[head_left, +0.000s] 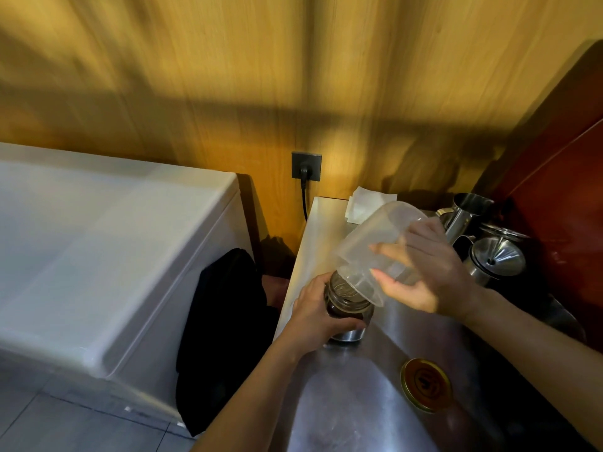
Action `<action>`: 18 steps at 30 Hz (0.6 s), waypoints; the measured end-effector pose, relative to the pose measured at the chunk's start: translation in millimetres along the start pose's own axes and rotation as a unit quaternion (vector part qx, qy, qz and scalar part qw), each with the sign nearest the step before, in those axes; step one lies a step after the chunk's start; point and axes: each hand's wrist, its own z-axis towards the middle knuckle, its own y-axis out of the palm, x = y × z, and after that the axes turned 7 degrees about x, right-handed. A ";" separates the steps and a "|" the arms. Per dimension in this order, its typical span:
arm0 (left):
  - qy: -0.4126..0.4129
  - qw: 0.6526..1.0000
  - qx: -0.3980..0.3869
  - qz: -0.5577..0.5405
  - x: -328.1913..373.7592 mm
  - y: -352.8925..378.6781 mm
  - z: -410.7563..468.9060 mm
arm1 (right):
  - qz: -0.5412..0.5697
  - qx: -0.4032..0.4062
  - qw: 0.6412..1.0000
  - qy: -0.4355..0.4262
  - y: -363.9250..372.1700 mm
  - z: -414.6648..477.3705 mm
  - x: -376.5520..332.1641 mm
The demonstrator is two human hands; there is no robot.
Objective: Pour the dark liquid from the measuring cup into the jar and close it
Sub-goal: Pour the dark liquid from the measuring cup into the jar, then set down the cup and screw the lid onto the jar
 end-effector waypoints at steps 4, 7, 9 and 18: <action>0.004 1.000 0.001 0.004 -2.7 0.5 1.9 | 0.034 0.065 0.961 0.267 -2.6 -14.3 0.9; 0.013 1.000 0.004 -0.010 -3.5 0.9 2.9 | 0.096 0.126 0.869 0.469 -1.4 -32.4 2.0; 0.016 1.000 0.007 -0.017 -4.8 1.0 3.4 | 0.112 0.171 0.816 0.541 1.2 -45.7 4.2; 0.037 0.999 0.000 -0.023 -6.2 2.3 4.6 | 0.114 0.301 0.588 0.742 35.3 -105.9 7.4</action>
